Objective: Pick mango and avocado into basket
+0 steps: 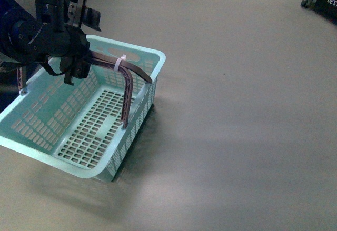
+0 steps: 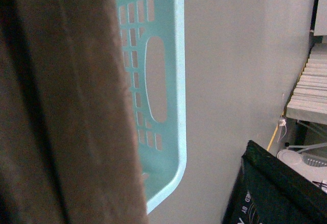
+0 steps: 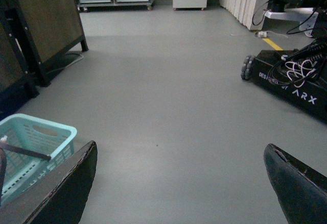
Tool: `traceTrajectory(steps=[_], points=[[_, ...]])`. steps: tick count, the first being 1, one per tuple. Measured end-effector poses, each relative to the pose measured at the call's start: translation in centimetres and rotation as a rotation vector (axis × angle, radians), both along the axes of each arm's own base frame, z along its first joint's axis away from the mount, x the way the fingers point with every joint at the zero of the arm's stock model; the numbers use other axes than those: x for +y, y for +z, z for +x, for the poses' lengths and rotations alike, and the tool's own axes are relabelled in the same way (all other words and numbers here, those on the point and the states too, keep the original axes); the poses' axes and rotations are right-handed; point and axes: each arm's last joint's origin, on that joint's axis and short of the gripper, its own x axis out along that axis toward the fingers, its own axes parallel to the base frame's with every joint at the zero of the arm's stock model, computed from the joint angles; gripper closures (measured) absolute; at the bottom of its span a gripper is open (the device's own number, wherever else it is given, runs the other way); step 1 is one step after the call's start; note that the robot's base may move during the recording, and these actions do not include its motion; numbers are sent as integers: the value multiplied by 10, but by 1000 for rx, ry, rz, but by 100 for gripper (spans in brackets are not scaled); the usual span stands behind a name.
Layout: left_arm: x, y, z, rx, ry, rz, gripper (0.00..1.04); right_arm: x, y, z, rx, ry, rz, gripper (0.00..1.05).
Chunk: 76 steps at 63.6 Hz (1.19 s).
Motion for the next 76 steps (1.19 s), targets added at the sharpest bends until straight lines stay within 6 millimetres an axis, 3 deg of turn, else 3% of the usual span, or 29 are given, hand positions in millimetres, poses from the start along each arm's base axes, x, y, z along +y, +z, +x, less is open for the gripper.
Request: traceTrajectory(steps=[17,27,37,45,63,71,76], points=[[0,-7,1,53,39,3,76,0,0,0,0,0,0,9],[4,-3,-10,71,58,0,78,0,0,0,0,0,0,9],[11,12,-39,88,90,-35,79,0,0,0,0,0,0,9],[16,49,-71,63,123,-90,79,0,0,0,0,0,0,9],[31,168,-150,-51,215,-140,79,0,0,0,0,1,0,9],[36,219,-209,-111,249,-123,79,0,0,0,0,0,0,9],[36,237,-229,-143,246,-124,79,0,0,0,0,0,0,9]])
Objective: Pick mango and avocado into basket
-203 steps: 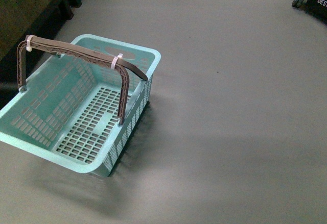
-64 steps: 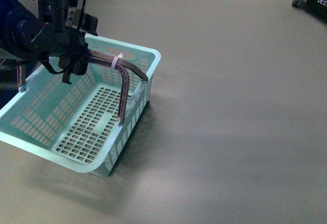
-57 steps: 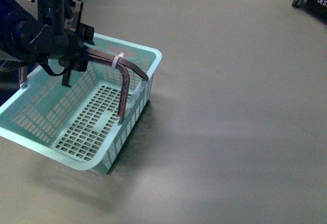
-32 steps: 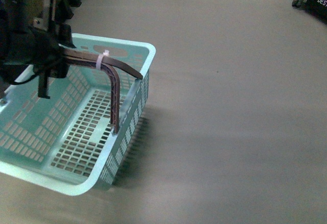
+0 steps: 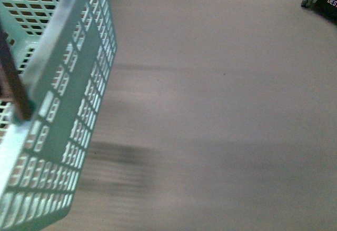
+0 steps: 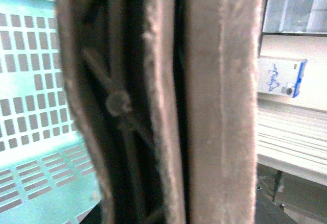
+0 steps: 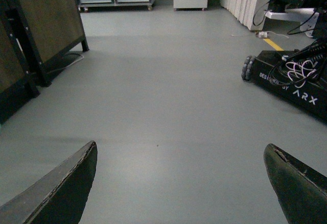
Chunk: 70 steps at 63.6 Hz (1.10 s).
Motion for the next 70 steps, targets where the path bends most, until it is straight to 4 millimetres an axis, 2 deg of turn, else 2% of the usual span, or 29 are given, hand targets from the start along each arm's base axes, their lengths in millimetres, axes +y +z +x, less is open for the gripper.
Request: traceTrajectory(steps=[6,10,19,25,70], points=[[1,12,-23,6,6,39,79,0,0,0,0,0,0,9],[2,14,-30,25,7,62,79,0,0,0,0,0,0,9],[2,13,-30,33,4,77,79,0,0,0,0,0,0,9],[2,13,-30,33,-1,72,90,0,0,0,0,0,0,9],[2,13,-30,35,-1,75,90,0,0,0,0,0,0,9]])
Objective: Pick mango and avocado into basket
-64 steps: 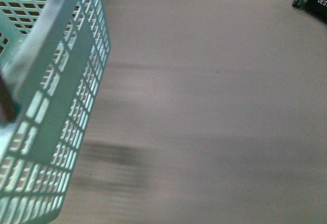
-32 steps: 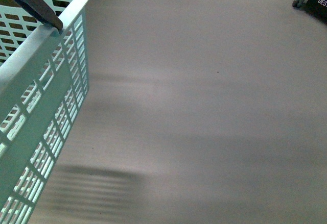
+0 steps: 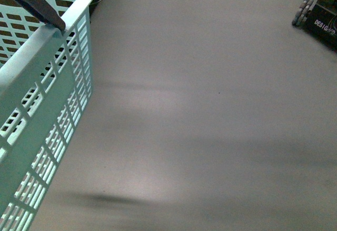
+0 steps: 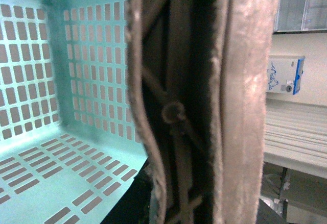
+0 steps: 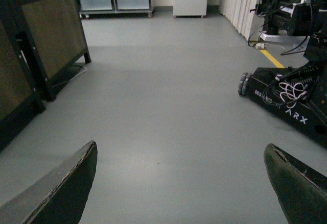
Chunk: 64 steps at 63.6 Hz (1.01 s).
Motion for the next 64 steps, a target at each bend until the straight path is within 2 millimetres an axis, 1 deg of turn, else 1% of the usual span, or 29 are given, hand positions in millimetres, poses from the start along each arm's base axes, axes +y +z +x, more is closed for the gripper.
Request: traceTrajectory(steps=[64], points=[[0,0,0,0,0,0,90,0,0,0,0,0,0,9]])
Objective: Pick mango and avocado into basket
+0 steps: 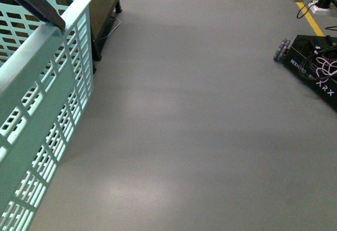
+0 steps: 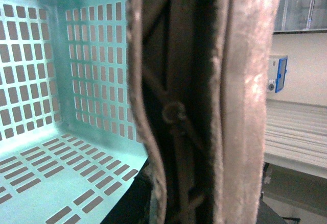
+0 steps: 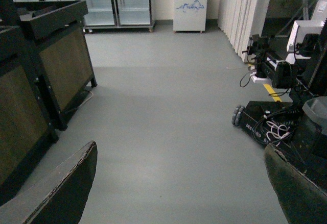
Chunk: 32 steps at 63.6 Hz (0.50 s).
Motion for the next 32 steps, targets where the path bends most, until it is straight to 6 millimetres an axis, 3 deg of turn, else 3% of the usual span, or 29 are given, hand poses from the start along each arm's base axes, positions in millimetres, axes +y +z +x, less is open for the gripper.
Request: traceTrajectory(steps=[32], points=[[0,0,0,0,0,0,90,0,0,0,0,0,0,9]])
